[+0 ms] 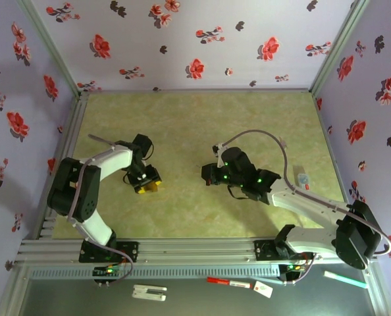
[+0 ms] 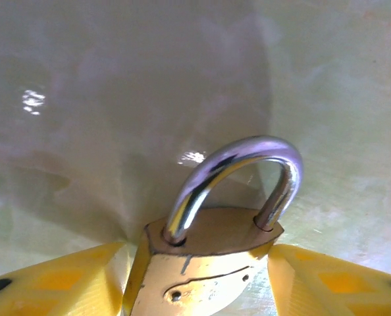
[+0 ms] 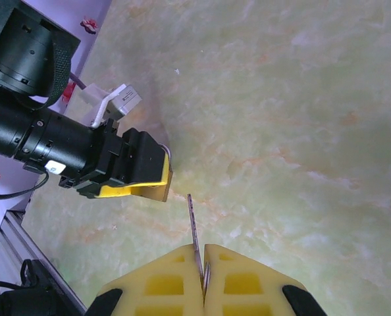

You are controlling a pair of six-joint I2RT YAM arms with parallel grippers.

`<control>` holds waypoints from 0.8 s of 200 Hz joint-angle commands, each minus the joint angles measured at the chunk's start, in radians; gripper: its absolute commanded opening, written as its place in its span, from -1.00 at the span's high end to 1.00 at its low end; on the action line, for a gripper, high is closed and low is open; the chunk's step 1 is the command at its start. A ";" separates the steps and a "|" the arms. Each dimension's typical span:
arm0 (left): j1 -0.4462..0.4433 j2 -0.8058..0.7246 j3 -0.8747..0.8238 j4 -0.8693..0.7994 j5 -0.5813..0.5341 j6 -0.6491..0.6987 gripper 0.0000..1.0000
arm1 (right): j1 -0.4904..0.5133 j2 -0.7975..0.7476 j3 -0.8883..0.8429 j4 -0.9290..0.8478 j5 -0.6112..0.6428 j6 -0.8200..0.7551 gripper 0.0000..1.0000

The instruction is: Unlock with the key

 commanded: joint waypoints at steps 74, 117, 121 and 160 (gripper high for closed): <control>-0.043 0.067 0.069 -0.093 -0.090 0.069 0.40 | 0.008 -0.020 -0.027 0.029 0.023 0.010 1.00; -0.084 0.059 0.135 -0.133 -0.109 0.101 0.52 | 0.008 -0.011 -0.025 0.039 0.012 0.011 1.00; -0.090 0.061 0.142 -0.138 -0.110 0.103 0.54 | 0.007 -0.011 -0.026 0.040 0.012 0.009 1.00; -0.132 0.069 0.196 -0.174 -0.132 0.117 0.58 | 0.008 -0.002 -0.026 0.050 0.005 0.013 1.00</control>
